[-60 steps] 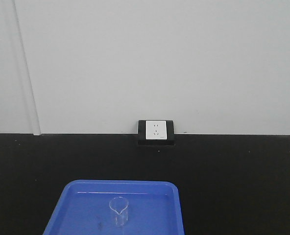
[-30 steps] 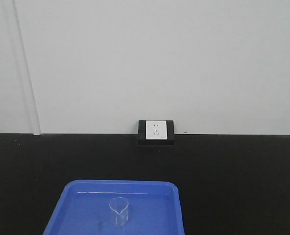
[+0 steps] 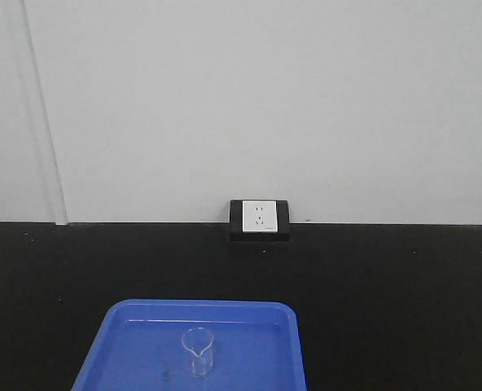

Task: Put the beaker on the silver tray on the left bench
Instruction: 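Move the right gripper toward the clear glass beaker in the blue tray, then close the right gripper around the beaker and lift it from the tray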

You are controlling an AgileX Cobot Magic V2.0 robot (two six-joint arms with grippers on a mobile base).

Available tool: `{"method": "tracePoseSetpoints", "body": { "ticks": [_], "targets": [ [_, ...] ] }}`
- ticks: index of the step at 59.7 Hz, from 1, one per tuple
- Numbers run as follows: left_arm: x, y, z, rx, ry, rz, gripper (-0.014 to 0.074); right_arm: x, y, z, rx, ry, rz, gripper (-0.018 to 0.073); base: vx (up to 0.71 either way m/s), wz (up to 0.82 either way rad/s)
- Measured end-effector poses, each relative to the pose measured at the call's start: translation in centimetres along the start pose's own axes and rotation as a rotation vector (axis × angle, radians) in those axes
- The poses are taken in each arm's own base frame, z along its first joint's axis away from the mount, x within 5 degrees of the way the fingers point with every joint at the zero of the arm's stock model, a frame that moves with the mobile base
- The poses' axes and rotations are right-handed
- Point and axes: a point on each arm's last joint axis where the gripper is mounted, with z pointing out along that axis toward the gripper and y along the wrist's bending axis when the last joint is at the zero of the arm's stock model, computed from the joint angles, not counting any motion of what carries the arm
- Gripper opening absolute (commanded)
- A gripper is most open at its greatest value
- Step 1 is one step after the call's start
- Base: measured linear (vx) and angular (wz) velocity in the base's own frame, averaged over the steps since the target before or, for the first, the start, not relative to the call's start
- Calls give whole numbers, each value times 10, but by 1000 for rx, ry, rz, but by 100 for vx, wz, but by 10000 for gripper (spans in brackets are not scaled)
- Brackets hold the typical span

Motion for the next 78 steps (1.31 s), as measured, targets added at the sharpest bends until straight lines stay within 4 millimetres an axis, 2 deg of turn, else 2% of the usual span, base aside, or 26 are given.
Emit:
{"method": "tracePoseSetpoints", "body": {
  "ticks": [10, 17, 26, 35, 42, 48, 55, 64, 69, 78],
  "targets": [
    [0, 0, 0, 0, 0, 0, 1, 17, -2, 29, 9, 80, 1, 4, 0, 0],
    [0, 0, 0, 0, 0, 0, 1, 26, -3, 39, 11, 103, 0, 20, 0, 0],
    [0, 0, 0, 0, 0, 0, 1, 31, -4, 44, 13, 118, 0, 97, 0, 0],
    [0, 0, 0, 0, 0, 0, 1, 30, -4, 44, 12, 117, -2, 271, 0, 0],
    [0, 0, 0, 0, 0, 0, 1, 31, -3, 44, 7, 120, -15, 490, 0, 0],
    [0, 0, 0, 0, 0, 0, 1, 30, -3, 44, 4, 115, -19, 619, 0, 0],
    [0, 0, 0, 0, 0, 0, 1, 27, -2, 44, -2, 77, -18, 704, 0, 0],
    [0, 0, 0, 0, 0, 0, 1, 27, 1, 46, -22, 65, 12, 711, 0, 0],
    [0, 0, 0, 0, 0, 0, 1, 35, 11, 50, -81, 113, -20, 699, 0, 0],
    [0, 0, 0, 0, 0, 0, 1, 74, 51, 63, -300, 264, -173, 684, 0, 0]
  ]
}}
